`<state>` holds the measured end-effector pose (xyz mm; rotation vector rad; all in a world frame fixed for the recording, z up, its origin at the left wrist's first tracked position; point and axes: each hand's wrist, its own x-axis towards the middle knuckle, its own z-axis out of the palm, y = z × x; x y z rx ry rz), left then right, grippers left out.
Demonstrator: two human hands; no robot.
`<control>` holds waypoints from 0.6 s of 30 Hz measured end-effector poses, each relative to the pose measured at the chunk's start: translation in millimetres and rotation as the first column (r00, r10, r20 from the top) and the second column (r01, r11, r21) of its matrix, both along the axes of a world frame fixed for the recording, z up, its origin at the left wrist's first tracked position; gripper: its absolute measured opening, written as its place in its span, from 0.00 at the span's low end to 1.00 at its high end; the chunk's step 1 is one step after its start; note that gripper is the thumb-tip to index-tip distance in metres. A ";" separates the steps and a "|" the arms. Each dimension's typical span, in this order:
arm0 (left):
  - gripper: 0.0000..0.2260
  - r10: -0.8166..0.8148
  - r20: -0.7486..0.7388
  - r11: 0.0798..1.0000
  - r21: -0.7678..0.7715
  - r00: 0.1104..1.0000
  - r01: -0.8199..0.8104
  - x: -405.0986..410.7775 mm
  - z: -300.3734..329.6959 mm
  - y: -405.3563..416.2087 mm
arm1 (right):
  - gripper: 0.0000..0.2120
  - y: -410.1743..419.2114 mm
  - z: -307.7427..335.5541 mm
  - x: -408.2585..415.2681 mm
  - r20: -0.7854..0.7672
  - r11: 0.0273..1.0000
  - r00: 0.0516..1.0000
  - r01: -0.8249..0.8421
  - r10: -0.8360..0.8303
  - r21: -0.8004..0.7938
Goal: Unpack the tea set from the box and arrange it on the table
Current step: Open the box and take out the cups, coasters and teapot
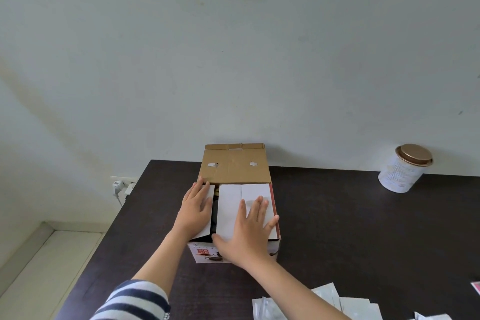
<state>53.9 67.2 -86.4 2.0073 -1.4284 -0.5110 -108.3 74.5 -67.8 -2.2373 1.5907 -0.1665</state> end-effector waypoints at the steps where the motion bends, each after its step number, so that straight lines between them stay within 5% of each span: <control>1: 0.22 0.001 0.000 1.000 0.000 1.000 -0.001 0.2 0.3 0.2 | 0.49 1.4 1.8 1.1 0.018 1.000 1.000 0.003 -0.003 0.008; 5: 0.22 0.005 0.004 1.000 0.002 1.000 -0.005 0.4 0.4 1.0 | 0.38 6.8 14.7 1.7 0.263 0.996 0.963 -0.031 0.052 -0.085; 10: 0.22 0.004 -0.012 1.000 0.003 1.000 -0.004 -1.7 1.8 2.0 | 0.21 -1.3 51.3 -24.0 0.712 0.936 0.659 0.037 0.241 -0.350; 13: 0.22 0.006 -0.030 1.000 0.012 1.000 -0.005 -3.4 2.4 1.8 | 0.18 -19.4 68.5 -59.5 0.719 0.870 0.592 0.057 0.365 -0.490; 18: 0.21 0.008 -0.043 1.000 0.001 0.999 -0.008 -4.9 3.5 1.3 | 0.18 -37.7 62.7 -122.4 0.630 0.825 0.686 0.078 0.363 -0.559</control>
